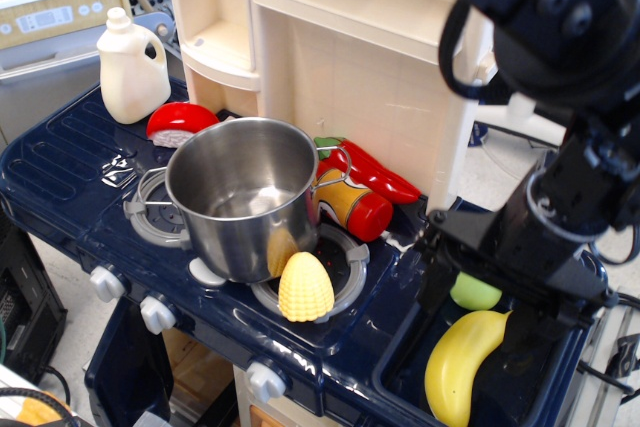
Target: Put banana in pot or pan
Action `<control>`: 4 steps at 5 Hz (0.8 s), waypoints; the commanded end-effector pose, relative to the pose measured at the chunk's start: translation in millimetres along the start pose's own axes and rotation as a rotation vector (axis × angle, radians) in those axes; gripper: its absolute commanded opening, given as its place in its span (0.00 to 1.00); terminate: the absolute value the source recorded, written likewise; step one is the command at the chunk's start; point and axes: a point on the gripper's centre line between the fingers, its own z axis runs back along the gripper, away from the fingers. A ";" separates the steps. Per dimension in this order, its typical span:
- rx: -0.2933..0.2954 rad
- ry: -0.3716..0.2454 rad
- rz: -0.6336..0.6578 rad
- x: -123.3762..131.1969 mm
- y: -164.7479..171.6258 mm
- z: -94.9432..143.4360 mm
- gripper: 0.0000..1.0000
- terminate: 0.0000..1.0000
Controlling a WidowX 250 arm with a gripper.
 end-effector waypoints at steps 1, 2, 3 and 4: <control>-0.042 -0.066 0.047 3.1 -4.4 -24.2 1.00 0.00; -0.104 -0.091 0.110 3.7 -12.5 -38.4 1.00 0.00; -0.131 -0.087 0.117 1.7 -9.0 -34.1 0.00 0.00; -0.178 -0.008 0.145 -3.9 4.4 -0.6 0.00 0.00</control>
